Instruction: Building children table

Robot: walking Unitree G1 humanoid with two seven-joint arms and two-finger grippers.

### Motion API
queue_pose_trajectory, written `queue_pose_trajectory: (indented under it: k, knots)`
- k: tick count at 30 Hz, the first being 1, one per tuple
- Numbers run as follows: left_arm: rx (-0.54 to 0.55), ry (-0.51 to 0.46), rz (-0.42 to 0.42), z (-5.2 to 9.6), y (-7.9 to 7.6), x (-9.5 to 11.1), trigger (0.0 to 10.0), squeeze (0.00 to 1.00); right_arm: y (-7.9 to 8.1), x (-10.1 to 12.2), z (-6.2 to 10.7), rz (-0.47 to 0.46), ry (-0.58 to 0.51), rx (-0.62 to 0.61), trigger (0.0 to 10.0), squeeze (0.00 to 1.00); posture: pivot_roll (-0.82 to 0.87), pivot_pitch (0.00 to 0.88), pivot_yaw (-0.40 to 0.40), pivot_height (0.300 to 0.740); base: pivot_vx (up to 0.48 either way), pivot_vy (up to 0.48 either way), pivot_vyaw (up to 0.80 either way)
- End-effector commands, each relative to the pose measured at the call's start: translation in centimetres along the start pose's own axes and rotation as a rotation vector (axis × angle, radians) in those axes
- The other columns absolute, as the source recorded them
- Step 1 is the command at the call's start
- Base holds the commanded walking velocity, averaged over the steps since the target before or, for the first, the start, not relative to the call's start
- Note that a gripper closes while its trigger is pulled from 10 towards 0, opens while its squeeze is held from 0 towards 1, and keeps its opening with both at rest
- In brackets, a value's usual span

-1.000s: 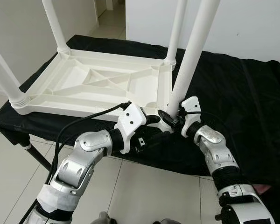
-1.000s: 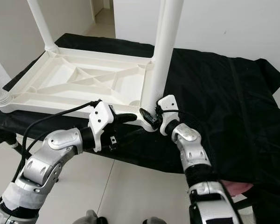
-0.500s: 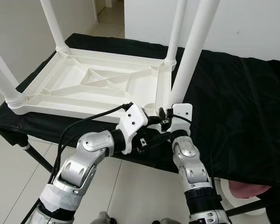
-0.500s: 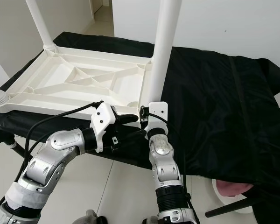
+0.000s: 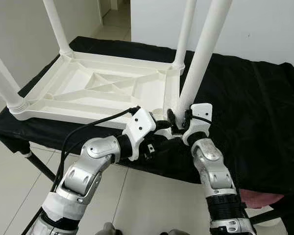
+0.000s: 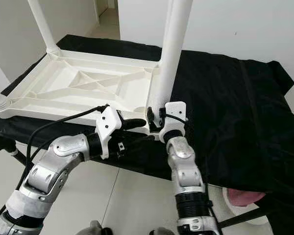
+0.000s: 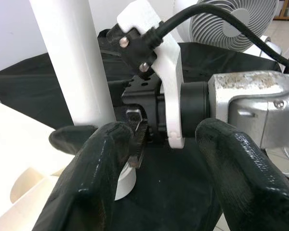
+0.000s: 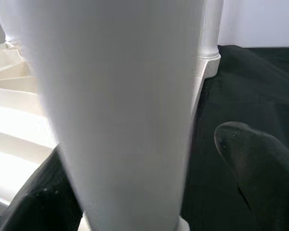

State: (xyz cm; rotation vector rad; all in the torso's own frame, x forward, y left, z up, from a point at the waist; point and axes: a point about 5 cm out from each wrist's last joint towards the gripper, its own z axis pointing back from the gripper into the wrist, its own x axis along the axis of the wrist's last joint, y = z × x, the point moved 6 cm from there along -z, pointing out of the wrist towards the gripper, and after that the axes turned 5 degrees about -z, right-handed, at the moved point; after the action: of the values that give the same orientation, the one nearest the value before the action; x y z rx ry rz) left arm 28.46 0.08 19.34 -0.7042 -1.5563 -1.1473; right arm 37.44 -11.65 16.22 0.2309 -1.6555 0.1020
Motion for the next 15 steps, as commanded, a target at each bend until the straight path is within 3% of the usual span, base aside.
queue_pose_trajectory:
  k: [1, 2, 3, 6, 9, 12, 15]
  knots:
    - [0.045, 0.018, -0.003, 0.1, 0.7, -0.4, 10.0, 0.00, -0.5, -0.3, -0.3, -0.013, 0.035, 0.076, 10.0, 0.69, -0.11, 0.025, 0.008, 0.740, 0.000, 0.000, 0.00]
    - [0.045, 0.018, -0.003, 0.1, 0.7, -0.4, 10.0, 0.00, -0.5, -0.3, -0.3, -0.013, 0.035, 0.076, 10.0, 0.69, -0.11, 0.025, 0.008, 0.740, 0.000, 0.000, 0.00]
    - [0.045, 0.018, -0.003, 0.1, 0.6, -0.4, 10.0, 0.00, -0.6, -0.6, -0.5, 0.007, 0.056, 0.157, 10.0, 0.00, -0.11, 0.026, 0.009, 0.740, 0.000, 0.000, 0.00]
    - [0.045, 0.018, -0.002, 0.1, 0.7, -0.4, 10.0, 0.00, -0.6, -0.6, -0.7, 0.047, 0.058, 0.229, 10.0, 0.00, -0.11, 0.026, 0.013, 0.740, 0.000, 0.000, 0.00]
    - [0.037, 0.016, -0.003, 0.0, 0.7, -0.3, 10.0, 0.00, 0.4, -0.8, -1.7, 0.126, 0.090, 0.433, 10.0, 0.00, -0.11, 0.021, 0.018, 0.740, 0.000, 0.000, 0.00]
    - [0.036, 0.015, -0.004, 0.0, 0.7, -0.3, 10.0, 0.00, 0.8, -1.0, -2.0, 0.132, 0.099, 0.470, 10.0, 0.00, -0.11, 0.019, 0.020, 0.740, 0.000, 0.000, 0.00]
    - [0.039, 0.012, -0.010, -0.1, 0.9, -0.1, 10.0, 0.00, 2.6, -1.8, -2.2, 0.155, 0.147, 0.604, 10.0, 0.00, -0.10, 0.014, 0.019, 0.740, 0.000, 0.000, 0.00]
